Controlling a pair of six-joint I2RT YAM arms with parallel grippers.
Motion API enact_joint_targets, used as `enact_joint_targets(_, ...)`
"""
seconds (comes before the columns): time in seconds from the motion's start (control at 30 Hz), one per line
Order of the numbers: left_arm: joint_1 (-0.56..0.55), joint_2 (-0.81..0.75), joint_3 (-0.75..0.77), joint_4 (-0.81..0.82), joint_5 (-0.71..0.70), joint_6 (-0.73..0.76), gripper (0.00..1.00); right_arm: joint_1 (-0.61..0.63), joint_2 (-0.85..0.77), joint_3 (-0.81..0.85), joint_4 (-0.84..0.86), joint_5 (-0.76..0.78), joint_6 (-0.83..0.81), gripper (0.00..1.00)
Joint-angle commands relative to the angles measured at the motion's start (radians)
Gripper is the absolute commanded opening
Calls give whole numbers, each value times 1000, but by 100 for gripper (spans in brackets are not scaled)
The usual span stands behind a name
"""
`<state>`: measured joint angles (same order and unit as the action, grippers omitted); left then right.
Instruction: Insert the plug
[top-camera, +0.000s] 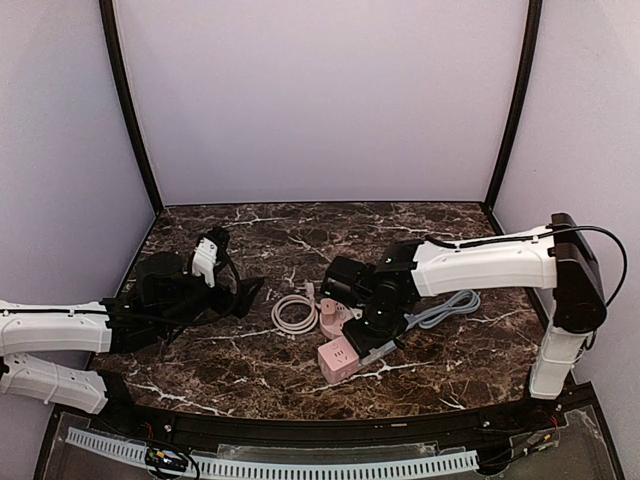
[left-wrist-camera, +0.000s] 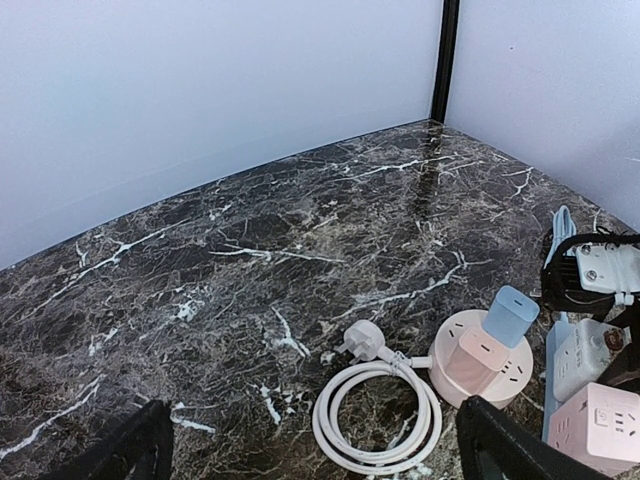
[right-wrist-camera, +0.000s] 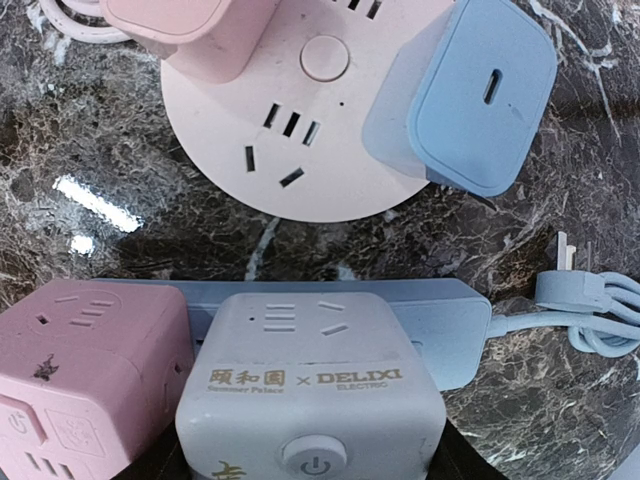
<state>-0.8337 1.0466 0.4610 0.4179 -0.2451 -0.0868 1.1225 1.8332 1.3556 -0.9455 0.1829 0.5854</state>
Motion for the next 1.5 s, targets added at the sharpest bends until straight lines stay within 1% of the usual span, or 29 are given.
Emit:
enact_joint_targets(0.0,3,-16,-13,5,6,-4,98,-10,88,-70,-13,46,20,0)
enact_joint_targets(0.13,4,-16,-13,5,8,-5,98,-11,50,-48,-31,66,38,0)
enact_joint_targets(0.37,4,-17,-15,5,7,-5,98,-19,-10,13,-94,115,65,14)
enact_joint_targets(0.6,4,-19,-15,5,7,-5,98,-22,-63,60,-132,138,77,35)
enact_joint_targets(0.67,4,-19,-16,5,7,-4,98,-23,-77,66,-134,141,81,44)
enact_joint_targets(0.77,4,-18,-15,4,9,-4,98,-23,-96,66,-125,137,81,52)
enact_joint_targets(0.87,4,-19,-15,4,9,-4,98,-23,-107,65,-124,134,81,57)
enact_joint_targets(0.93,3,-19,-15,4,9,-4,98,-23,-113,63,-123,137,83,65)
enact_joint_targets(0.97,3,-19,-15,4,8,-4,98,-23,-116,62,-124,142,84,67)
enact_joint_targets(1.07,4,-20,-15,2,9,-6,98,-23,-123,57,-121,145,86,70)
enact_joint_targets(1.13,3,-21,-15,2,8,-5,98,-23,-123,50,-117,144,85,75)
enact_joint_targets(1.17,3,-21,-15,1,8,-6,98,-24,-123,47,-115,145,85,76)
enact_joint_targets(1.37,3,-26,-17,1,4,-4,98,-25,-157,34,-100,171,93,79)
enact_joint_targets(1.47,4,-26,-16,-1,2,-3,98,-32,-217,-11,-44,203,97,80)
